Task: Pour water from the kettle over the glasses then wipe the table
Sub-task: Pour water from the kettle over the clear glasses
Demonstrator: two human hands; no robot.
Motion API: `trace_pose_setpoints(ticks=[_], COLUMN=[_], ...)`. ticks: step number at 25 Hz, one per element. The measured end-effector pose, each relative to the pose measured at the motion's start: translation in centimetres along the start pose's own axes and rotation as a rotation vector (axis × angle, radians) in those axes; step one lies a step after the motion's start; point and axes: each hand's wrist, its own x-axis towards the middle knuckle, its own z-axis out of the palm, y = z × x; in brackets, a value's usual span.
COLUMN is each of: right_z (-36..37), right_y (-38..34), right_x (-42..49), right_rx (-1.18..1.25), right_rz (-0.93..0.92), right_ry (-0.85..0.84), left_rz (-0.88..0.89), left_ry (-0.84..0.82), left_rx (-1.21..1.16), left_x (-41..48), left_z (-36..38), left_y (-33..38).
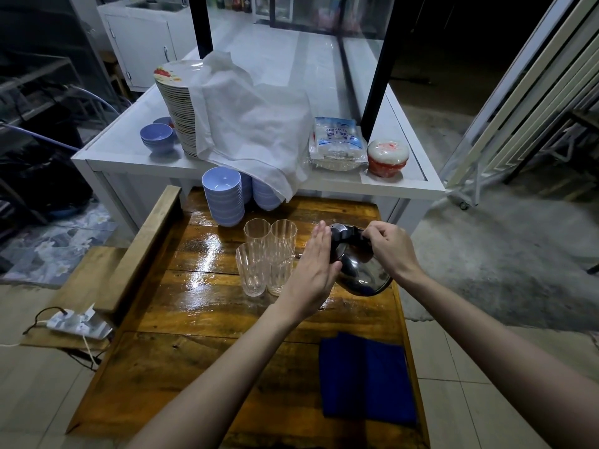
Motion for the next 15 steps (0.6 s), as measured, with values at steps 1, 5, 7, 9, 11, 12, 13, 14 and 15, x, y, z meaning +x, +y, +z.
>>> trace_pose_setpoints(ticks=[1,5,7,9,11,12,13,14,15], right_z=[-0.01,-0.27,-0.37,-0.40,-0.46,-0.49,-0.49,-0.47,-0.43], right_y=[-0.06,-0.40,-0.42,-0.52,-0.66,-0.64,-0.62,-0.56,-0.48], right_x=[0.01,0.06,0.18,0.13,0.01,0.00,-0.03,-0.04,-0.04], right_rx=[-0.006,-0.005,0.007,0.010,0.014,0.021,0.028,0.038,0.049], right_rz=[-0.003,-0.021,-0.022,-0.012,0.002,0.008,0.013,0.019,0.026], right_ry=[0.004,0.004,0.000,-0.005,-0.005,-0.004,-0.004,0.000,0.005], left_rz=[-0.002,-0.005,-0.002,-0.002,-0.001,-0.001,0.000,0.002,0.005], left_ry=[-0.001,0.003,0.002,0.001,-0.005,-0.007,-0.007,-0.005,-0.005], left_rx=[-0.004,-0.020,-0.028,-0.032,-0.037,-0.040,-0.040,-0.038,-0.034], left_x=[0.02,0.09,0.15,0.19,0.26,0.30,0.31,0.32,0.33], left_z=[-0.02,-0.13,-0.14,-0.13,-0.14,-0.15,-0.17,-0.21,-0.26], left_y=[0.05,0.23,0.26,0.20,0.21,0.22,0.23,0.26,0.30])
